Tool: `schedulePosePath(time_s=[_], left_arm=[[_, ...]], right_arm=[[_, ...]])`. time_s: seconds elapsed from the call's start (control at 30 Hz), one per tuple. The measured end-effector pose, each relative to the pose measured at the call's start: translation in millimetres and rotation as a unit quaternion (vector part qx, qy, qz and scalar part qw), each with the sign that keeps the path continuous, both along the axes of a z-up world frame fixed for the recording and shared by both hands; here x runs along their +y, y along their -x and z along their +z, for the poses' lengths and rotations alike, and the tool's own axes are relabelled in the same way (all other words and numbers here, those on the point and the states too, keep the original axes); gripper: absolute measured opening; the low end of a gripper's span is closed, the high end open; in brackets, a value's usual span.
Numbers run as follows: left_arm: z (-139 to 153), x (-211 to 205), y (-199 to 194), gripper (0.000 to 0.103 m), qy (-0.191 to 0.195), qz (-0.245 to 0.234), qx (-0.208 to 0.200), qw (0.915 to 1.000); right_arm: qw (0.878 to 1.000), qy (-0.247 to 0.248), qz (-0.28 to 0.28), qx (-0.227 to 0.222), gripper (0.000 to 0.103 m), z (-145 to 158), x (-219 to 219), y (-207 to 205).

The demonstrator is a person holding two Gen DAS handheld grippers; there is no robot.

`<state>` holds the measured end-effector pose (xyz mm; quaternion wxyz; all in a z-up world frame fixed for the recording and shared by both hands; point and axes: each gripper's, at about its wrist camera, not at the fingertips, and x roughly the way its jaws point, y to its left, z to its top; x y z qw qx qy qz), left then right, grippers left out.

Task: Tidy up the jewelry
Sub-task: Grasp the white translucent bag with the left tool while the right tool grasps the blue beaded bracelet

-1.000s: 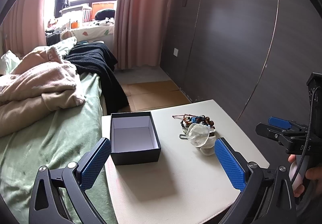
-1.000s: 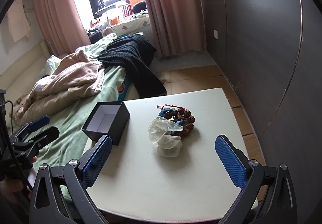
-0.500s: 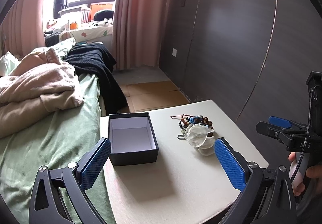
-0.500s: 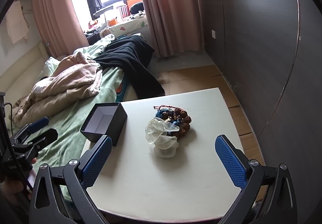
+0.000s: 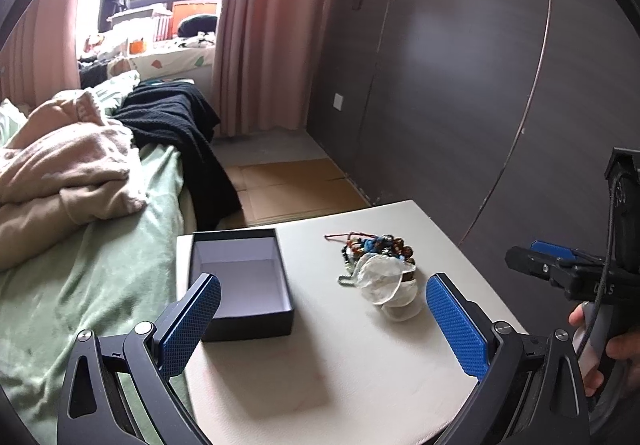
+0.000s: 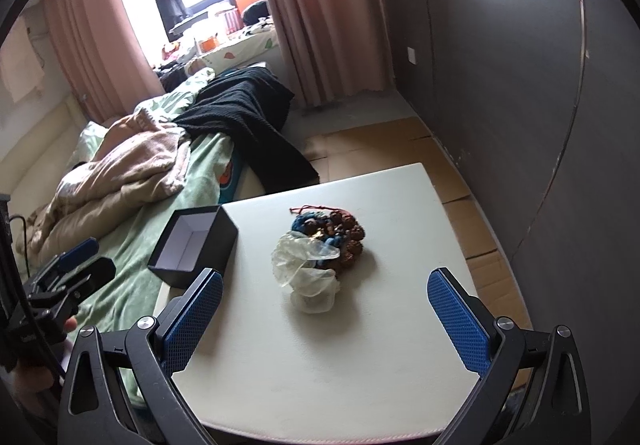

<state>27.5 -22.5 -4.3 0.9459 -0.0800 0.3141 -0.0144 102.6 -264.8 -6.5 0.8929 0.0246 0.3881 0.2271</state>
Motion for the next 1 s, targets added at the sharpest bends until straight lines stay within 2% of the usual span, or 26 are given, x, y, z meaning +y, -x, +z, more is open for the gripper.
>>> schedulePosePath(time_s=[0.2,0.37,0.47,0.6,0.7,1.0], left_arm=[[-10.2,-9.0,-24.3,0.102,0.012,-0.017,0.010,0.9997],[-22.3,-18.9,-46.9,0.087,0.025,-0.033,0.031,0.9987],[-29.9,-26.9,-60.0,0.081,0.034,-0.049,0.041,0.9974],[-42.7,-42.8,-79.7,0.080,0.026,-0.065,0.055,0.9960],[-52.4,-53.8,-93.2,0.074,0.026,-0.075,0.070,0.9944],[-77.8,-79.3,-121.1,0.074,0.016,-0.081,0.103,0.9913]], right_arm=[[0.998,-0.035,-0.040,0.039,0.103,-6.8,-17.3,-25.6],[0.995,-0.043,-0.062,0.068,0.103,-14.5,-21.3,-46.5],[0.993,-0.056,-0.069,0.080,0.103,-17.6,-22.9,-56.1],[0.990,-0.068,-0.083,0.094,0.103,-21.7,-25.7,-68.3],[0.987,-0.078,-0.092,0.104,0.103,-25.3,-27.3,-76.7],[0.977,-0.107,-0.121,0.141,0.101,-43.3,-39.0,-91.5]])
